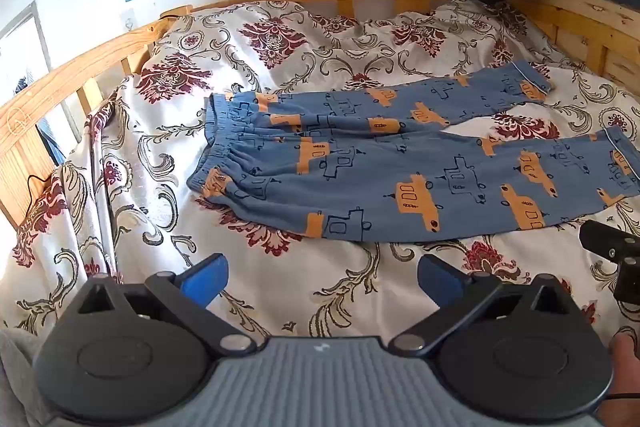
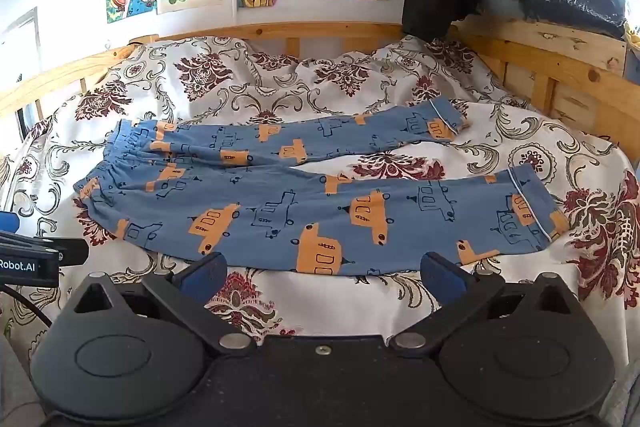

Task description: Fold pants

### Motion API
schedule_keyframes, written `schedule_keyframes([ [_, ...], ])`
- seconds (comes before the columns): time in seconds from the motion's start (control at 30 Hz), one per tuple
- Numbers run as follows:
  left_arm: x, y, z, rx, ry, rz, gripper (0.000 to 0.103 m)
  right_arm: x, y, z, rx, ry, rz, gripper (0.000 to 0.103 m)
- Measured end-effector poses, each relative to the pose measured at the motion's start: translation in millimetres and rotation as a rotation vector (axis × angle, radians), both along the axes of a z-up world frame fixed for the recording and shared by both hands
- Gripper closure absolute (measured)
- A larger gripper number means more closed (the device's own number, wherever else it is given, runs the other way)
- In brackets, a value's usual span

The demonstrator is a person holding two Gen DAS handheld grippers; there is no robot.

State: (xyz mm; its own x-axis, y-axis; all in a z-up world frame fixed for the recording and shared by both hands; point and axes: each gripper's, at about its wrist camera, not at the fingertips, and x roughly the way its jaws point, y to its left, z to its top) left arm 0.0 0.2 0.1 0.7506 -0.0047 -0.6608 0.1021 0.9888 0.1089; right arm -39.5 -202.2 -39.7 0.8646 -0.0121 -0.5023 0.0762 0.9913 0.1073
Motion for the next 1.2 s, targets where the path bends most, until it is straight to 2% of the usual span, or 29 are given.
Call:
schedule_keyframes([
  [1.2,0.4,2.2,-1.1,0.006,0.000,0.000,0.000,3.0,6.1,-6.1,-0.010,0.009,0.002,0.001],
])
